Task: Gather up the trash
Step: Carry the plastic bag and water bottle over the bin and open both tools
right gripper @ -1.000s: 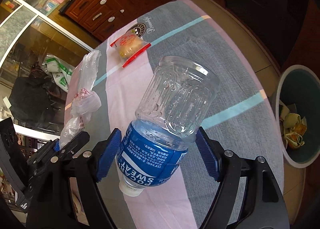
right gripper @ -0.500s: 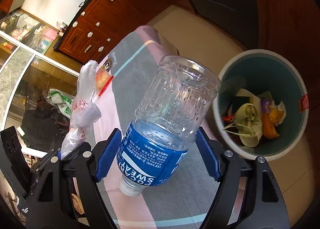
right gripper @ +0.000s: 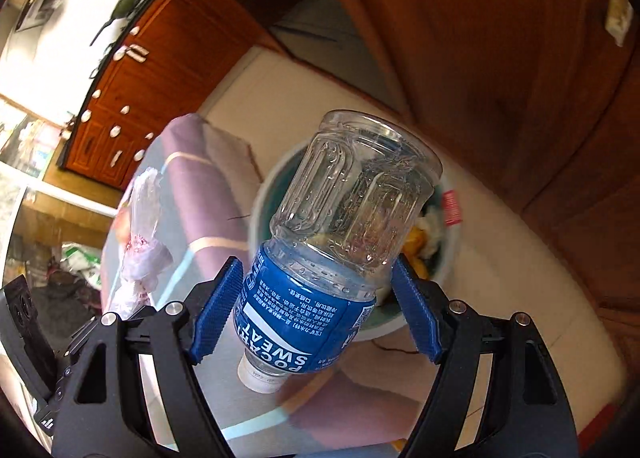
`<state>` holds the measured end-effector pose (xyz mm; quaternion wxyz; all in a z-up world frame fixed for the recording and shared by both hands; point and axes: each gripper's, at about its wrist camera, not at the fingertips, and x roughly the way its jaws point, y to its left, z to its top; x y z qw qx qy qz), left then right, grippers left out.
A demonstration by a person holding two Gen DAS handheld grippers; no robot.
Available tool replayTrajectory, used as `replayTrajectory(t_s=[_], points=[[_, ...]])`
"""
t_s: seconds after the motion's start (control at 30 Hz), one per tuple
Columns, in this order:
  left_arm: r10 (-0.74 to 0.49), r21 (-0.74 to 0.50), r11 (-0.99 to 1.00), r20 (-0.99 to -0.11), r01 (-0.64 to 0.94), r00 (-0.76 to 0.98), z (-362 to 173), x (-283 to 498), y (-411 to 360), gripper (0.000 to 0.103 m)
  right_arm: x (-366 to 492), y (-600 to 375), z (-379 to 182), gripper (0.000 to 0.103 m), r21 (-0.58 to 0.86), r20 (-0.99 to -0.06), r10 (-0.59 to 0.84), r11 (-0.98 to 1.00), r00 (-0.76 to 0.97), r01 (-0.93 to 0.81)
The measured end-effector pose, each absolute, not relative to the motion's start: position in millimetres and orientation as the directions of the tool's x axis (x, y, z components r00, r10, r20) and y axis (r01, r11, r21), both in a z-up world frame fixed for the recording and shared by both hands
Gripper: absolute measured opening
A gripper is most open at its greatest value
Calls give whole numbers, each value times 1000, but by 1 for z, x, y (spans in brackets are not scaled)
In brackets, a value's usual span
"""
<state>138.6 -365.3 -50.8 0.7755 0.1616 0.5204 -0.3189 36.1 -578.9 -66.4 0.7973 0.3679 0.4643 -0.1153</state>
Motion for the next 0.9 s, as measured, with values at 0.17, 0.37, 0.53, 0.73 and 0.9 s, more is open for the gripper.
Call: replayTrajectory(t_s=[0.17, 0.37, 0.53, 0.73, 0.9], points=[[-331, -109, 718, -922, 688, 199, -72, 142, -398, 35, 38, -593, -76, 72, 447, -845, 130, 703, 518, 553], [-336, -122, 680, -929, 723, 158, -89, 148, -431, 57, 45, -603, -89, 72, 418, -867, 120, 705, 484, 574], [-334, -121, 677, -930, 726, 156, -97, 154, -434, 66, 59, -601, -98, 72, 405, -880, 131, 709, 456, 578], [-313, -115, 701, -936, 704, 159, -103, 163, -416, 84, 74, -597, -107, 73, 394, -890, 143, 721, 434, 570], [-304, -95, 721, -934, 687, 189, -94, 162, -399, 97, 79, -596, -119, 74, 428, -883, 189, 698, 429, 574]])
